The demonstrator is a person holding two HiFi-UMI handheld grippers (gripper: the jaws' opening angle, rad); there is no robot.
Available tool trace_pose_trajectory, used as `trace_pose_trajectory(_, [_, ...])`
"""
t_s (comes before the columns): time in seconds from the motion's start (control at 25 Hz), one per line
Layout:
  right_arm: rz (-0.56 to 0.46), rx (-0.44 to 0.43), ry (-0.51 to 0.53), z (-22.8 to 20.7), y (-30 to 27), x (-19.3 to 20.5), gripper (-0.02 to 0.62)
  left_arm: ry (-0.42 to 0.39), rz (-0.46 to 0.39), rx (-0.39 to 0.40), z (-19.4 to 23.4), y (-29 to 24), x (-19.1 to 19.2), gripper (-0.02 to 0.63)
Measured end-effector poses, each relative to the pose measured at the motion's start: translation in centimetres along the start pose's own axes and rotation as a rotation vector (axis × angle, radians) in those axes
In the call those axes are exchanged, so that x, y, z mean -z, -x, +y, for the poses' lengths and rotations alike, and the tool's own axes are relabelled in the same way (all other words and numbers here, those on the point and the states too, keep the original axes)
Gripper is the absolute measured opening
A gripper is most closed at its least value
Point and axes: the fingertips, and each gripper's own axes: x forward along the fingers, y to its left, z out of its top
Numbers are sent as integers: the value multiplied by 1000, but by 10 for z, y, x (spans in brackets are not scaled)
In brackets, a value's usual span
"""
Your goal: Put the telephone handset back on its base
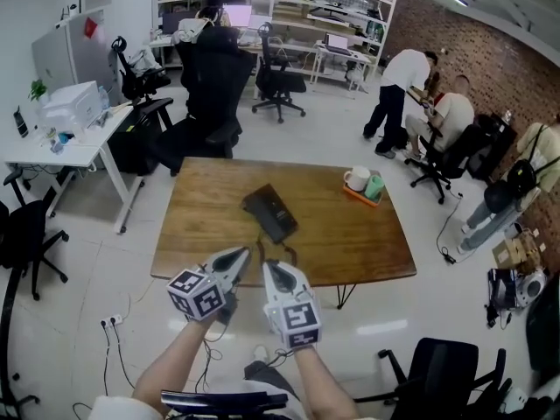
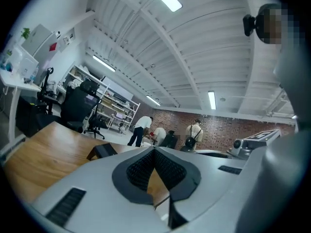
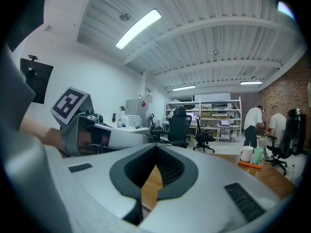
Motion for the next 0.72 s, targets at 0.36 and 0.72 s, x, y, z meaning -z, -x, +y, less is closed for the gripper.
trace_pose_trajectory(0.36, [-2,-5,19,52,55,-4,-2,-109,-6,-1,-52,70,-5,-5])
trace_pose_trajectory(0.72, [-74,-39,11,106,122,-26,-2,-191,-36,-3,-114,140,-17,-5])
